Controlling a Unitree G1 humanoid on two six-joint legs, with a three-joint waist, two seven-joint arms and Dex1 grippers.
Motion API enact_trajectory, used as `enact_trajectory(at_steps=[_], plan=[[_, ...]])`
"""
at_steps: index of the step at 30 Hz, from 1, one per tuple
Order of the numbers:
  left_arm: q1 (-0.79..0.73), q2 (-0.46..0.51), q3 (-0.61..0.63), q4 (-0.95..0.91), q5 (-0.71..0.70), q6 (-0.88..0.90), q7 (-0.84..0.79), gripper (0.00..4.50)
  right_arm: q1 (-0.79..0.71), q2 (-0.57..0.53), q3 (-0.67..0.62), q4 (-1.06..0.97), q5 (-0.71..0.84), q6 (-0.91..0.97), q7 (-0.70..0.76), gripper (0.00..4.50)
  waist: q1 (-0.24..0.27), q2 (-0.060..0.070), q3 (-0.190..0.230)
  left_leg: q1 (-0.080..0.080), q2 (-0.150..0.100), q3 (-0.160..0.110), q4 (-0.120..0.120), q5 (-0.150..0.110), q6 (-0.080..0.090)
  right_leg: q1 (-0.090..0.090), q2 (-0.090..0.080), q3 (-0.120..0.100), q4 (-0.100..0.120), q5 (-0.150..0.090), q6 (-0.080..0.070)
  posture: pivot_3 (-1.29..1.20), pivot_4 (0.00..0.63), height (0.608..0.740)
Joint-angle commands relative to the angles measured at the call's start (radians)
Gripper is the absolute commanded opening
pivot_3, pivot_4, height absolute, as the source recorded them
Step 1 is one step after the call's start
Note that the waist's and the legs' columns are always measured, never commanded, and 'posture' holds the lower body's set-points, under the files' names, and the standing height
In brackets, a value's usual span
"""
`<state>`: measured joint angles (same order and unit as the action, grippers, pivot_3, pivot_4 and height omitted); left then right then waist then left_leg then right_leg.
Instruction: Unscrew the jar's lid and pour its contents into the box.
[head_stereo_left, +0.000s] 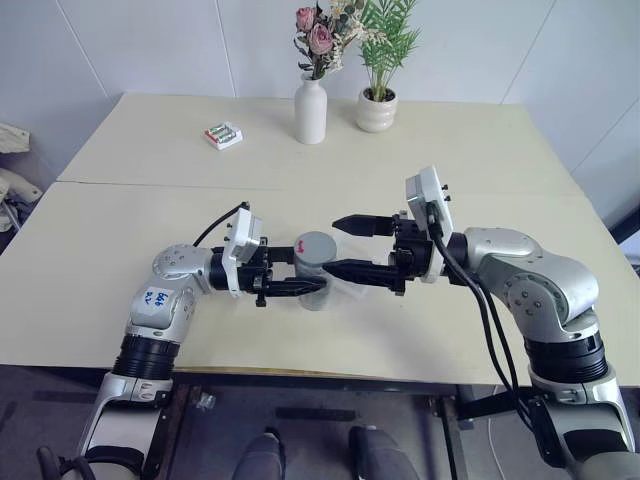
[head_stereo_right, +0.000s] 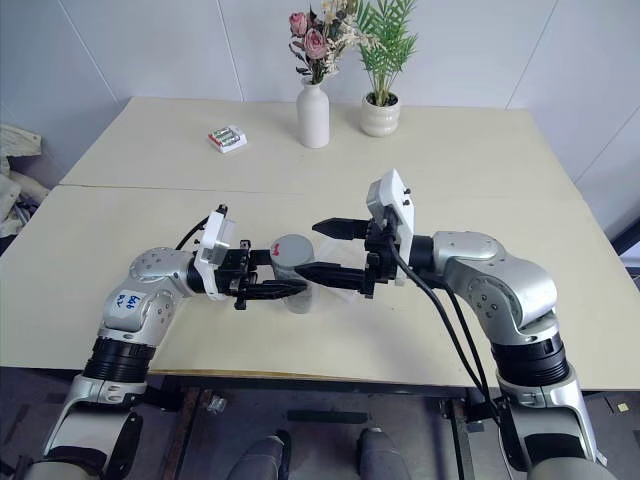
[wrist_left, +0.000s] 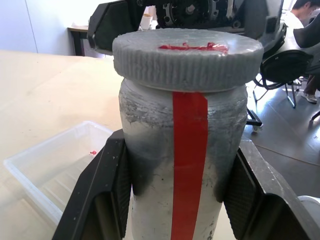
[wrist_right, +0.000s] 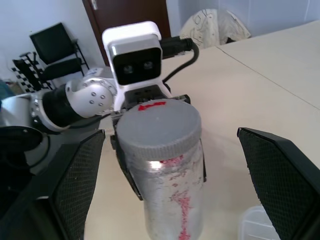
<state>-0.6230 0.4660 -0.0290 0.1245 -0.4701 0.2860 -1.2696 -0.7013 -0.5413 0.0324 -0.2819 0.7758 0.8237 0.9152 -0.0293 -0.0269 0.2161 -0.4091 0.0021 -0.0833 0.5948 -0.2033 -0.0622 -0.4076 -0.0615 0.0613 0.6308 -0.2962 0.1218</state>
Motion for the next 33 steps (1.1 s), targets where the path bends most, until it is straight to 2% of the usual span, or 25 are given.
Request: enact_trajectory(at_steps=[1, 33], plan=[[-0.001, 0.005, 0.005, -0.047, -0.023, -0.001, -0.008, 2.04, -0.007, -0.015, -0.024, -0.052, 0.036, 0.002, 0.022, 4.47, 0.0, 0.0, 0.0, 0.0, 0.0, 0.0, 0.0, 0.0, 0.0, 0.0, 0.0, 0.0, 0.0, 0.0, 0.0, 0.0, 0.15, 0.74], [0.004, 0.001, 0.005, -0.051, -0.025, -0.001, -0.003, 2.04, -0.118, 0.089, 0.104, 0.063, -0.074, -0.02, 0.021, 4.47, 0.0, 0.0, 0.0, 0.0, 0.0, 0.0, 0.0, 0.0, 0.0, 0.0, 0.0, 0.0, 0.0, 0.0, 0.0, 0.0, 0.15, 0.74]])
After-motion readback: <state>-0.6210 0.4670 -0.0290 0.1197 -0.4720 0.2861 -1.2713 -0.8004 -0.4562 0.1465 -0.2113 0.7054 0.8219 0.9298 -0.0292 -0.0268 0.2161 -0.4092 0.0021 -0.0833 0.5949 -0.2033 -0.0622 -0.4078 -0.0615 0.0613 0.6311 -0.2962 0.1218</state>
